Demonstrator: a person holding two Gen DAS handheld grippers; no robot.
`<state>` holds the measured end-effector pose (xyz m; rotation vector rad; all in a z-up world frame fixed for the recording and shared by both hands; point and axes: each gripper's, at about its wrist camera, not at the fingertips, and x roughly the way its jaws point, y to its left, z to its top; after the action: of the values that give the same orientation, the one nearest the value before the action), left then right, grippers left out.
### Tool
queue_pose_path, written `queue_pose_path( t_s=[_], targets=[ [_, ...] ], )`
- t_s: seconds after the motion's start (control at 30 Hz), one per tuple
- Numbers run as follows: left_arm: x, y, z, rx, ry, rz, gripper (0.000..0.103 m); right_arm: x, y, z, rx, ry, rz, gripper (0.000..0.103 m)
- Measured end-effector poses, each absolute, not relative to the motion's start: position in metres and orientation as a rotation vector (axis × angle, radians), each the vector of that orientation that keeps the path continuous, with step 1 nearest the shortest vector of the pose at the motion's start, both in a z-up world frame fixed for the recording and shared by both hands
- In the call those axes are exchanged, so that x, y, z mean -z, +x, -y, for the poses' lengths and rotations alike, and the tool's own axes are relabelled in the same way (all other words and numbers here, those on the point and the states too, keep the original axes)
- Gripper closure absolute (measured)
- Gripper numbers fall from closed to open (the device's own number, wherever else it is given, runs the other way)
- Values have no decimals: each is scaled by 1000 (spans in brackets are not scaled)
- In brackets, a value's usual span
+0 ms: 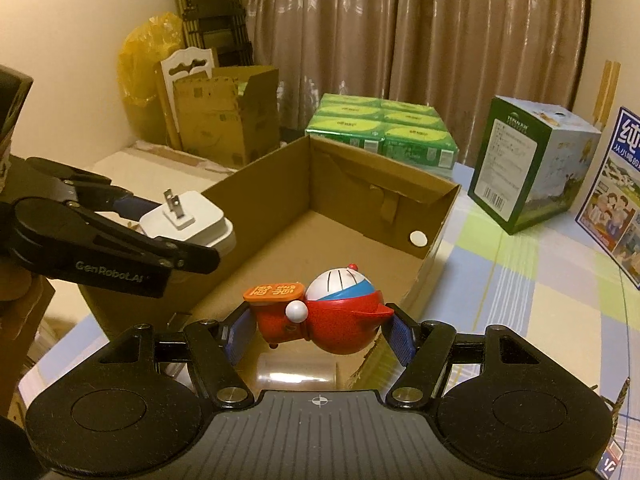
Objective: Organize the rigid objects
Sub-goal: 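Lift and carry the red toy and white adapter over the cardboard box, then open left tool to drop adapter while right tool releases toy into box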
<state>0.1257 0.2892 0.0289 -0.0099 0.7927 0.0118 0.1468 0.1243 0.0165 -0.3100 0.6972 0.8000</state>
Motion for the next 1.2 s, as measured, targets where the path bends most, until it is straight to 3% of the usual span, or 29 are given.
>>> queue_pose_path(
  t_s=[1.2],
  targets=[
    [-20, 159, -296, -38, -31, -782, 42, -8, 168, -136, -796, -331, -692, 38]
  ],
)
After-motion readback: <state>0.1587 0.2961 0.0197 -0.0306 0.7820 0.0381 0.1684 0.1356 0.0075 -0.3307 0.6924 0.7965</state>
